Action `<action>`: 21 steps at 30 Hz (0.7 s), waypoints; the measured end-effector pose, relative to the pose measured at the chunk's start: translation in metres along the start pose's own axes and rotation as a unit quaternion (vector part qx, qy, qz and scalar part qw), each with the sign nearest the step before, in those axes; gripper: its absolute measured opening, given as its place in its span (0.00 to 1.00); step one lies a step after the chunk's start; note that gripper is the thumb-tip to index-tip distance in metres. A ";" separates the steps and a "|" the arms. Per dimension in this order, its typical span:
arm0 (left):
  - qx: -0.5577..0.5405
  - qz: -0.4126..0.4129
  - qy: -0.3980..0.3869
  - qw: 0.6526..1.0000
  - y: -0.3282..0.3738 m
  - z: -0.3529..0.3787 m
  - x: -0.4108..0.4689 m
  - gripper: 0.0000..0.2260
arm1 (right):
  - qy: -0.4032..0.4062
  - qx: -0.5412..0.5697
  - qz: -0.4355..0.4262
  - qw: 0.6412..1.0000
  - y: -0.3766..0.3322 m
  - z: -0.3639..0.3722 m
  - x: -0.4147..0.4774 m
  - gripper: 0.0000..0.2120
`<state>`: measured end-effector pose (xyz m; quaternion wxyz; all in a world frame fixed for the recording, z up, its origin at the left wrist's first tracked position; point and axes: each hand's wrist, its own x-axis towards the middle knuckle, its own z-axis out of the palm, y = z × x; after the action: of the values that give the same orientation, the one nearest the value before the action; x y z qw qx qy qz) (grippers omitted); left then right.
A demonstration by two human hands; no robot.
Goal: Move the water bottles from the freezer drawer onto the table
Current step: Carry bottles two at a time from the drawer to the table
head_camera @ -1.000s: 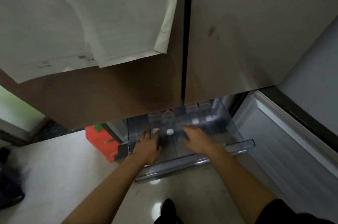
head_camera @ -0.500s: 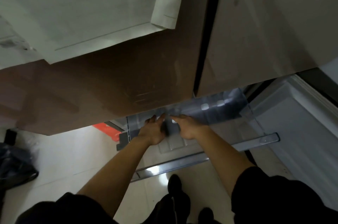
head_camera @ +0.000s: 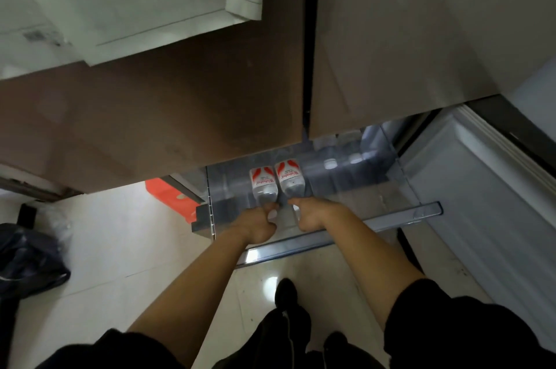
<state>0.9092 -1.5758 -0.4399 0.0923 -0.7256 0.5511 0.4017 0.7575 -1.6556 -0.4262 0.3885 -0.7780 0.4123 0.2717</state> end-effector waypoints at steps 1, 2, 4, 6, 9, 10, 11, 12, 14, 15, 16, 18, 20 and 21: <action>-0.007 -0.002 -0.001 1.000 0.003 -0.003 -0.003 0.23 | 0.004 -0.001 0.000 1.000 -0.001 -0.001 -0.001 0.31; -0.014 -0.004 0.001 1.000 0.005 -0.006 -0.005 0.22 | 0.009 -0.003 -0.001 1.000 -0.002 -0.003 -0.003 0.27; -0.021 -0.002 0.007 1.000 0.007 -0.013 -0.013 0.20 | 0.015 -0.011 0.004 1.000 0.001 -0.008 -0.010 0.21; -0.028 0.003 0.008 1.000 0.005 -0.016 -0.025 0.19 | 0.017 0.000 0.017 1.000 0.008 -0.011 -0.021 0.18; -0.042 0.005 0.017 0.999 0.002 -0.014 -0.044 0.17 | 0.041 0.065 0.052 0.996 0.015 -0.012 -0.040 0.14; -0.051 0.002 0.027 0.998 0.002 -0.013 -0.049 0.17 | 0.043 0.073 0.048 0.995 0.017 -0.012 -0.045 0.14; -0.061 -0.002 0.038 0.997 0.002 -0.013 -0.054 0.17 | 0.035 0.080 0.037 0.995 0.018 -0.013 -0.050 0.15; -0.062 -0.007 0.046 0.997 0.002 -0.012 -0.058 0.16 | 0.024 0.091 0.028 0.995 0.017 -0.015 -0.054 0.19; -0.060 -0.019 0.066 0.996 0.000 -0.008 -0.067 0.15 | 0.015 0.109 0.020 0.994 0.014 -0.015 -0.059 0.22; -0.068 -0.025 0.080 0.994 0.000 -0.007 -0.070 0.14 | 0.008 0.113 0.022 0.993 0.012 -0.014 -0.059 0.23; -0.081 -0.029 0.099 0.991 0.001 -0.007 -0.073 0.14 | 0.008 0.114 0.029 0.993 0.014 -0.012 -0.054 0.24; -0.101 -0.030 0.151 0.983 0.002 -0.007 -0.079 0.13 | -0.001 0.124 0.058 0.991 0.016 -0.008 -0.044 0.29; -0.113 -0.026 0.215 0.970 0.003 -0.010 -0.084 0.14 | -0.014 0.132 0.079 0.988 0.014 -0.007 -0.041 0.29; -0.116 -0.027 0.247 0.962 0.003 -0.012 -0.087 0.15 | -0.025 0.128 0.087 0.988 0.010 -0.009 -0.045 0.28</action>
<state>0.9058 -1.5203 -0.3714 -0.1207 -0.8223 0.4869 0.2687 0.7267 -1.6471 -0.3913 0.4696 -0.6764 0.4998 0.2686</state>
